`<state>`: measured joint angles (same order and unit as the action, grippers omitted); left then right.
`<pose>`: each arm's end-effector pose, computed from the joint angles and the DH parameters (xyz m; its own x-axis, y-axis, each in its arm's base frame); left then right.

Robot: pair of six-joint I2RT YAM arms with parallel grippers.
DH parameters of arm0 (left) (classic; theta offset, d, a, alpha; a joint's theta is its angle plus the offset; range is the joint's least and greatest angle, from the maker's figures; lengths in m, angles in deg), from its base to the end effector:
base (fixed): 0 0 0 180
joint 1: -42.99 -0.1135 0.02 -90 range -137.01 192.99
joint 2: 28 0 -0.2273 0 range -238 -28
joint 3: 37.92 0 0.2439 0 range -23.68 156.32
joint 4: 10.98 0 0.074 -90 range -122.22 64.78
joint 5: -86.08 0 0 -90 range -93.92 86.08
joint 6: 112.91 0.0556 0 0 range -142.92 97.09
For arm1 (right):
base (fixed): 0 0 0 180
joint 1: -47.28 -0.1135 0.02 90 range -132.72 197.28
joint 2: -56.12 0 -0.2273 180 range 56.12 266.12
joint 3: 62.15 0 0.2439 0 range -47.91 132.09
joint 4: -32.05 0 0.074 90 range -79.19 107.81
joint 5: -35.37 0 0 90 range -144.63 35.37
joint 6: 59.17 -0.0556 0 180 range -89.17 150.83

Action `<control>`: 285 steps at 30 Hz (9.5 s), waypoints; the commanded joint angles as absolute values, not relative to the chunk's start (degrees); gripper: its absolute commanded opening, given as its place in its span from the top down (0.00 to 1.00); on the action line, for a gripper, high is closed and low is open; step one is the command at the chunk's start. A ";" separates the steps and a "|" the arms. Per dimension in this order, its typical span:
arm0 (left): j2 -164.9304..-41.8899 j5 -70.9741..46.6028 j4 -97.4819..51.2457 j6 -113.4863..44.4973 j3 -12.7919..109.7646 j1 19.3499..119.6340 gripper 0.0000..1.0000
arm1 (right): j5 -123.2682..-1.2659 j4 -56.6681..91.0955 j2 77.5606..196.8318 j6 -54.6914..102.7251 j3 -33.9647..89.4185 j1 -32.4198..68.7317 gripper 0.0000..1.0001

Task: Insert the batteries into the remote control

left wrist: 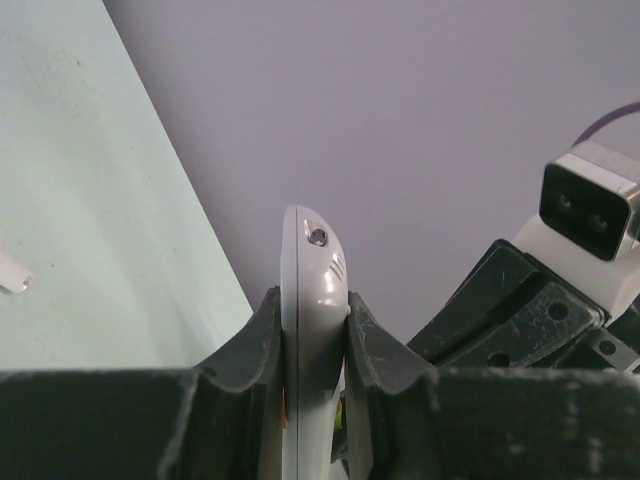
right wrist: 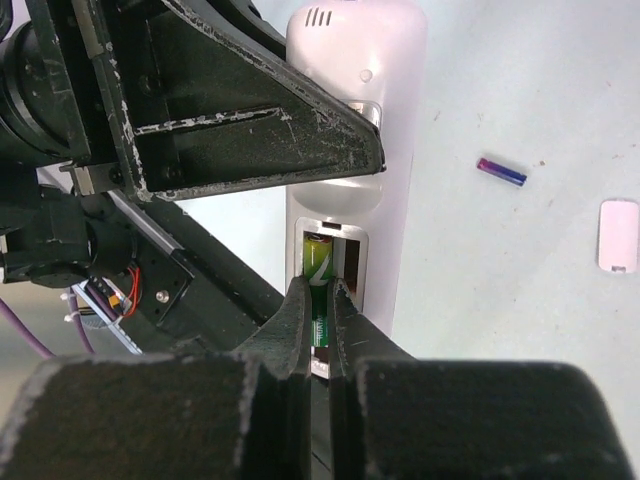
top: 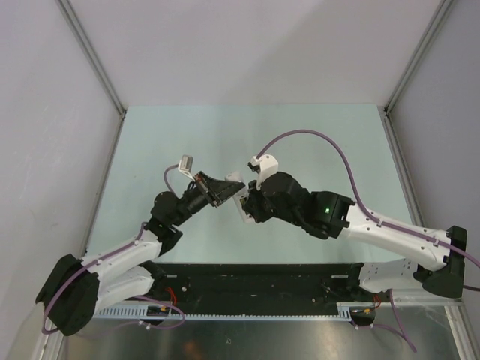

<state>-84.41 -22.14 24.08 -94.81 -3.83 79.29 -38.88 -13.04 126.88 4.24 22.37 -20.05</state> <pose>0.1860 -0.1582 0.2382 -0.7129 -0.5966 -0.3686 0.4200 0.0576 -0.9057 0.1261 0.2626 0.3198 -0.5367 -0.1672 -0.8270 -0.6245 0.7378 0.2561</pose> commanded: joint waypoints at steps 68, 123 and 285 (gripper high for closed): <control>-87.59 -26.42 37.97 -101.05 -2.50 79.56 1.00 | -28.61 -25.52 131.79 -1.25 31.55 -19.07 0.43; -87.51 -31.95 37.62 -100.79 -5.84 76.83 1.00 | -59.92 -5.94 114.49 -5.89 15.74 -3.01 0.35; -79.53 -36.36 23.59 -94.39 -10.50 72.97 1.00 | -67.91 5.70 113.14 -3.99 -3.88 11.69 0.21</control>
<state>-85.85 -37.14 33.39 -100.91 -9.38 74.15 -77.65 16.53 107.73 -12.28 -6.83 11.93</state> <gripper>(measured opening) 0.247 0.852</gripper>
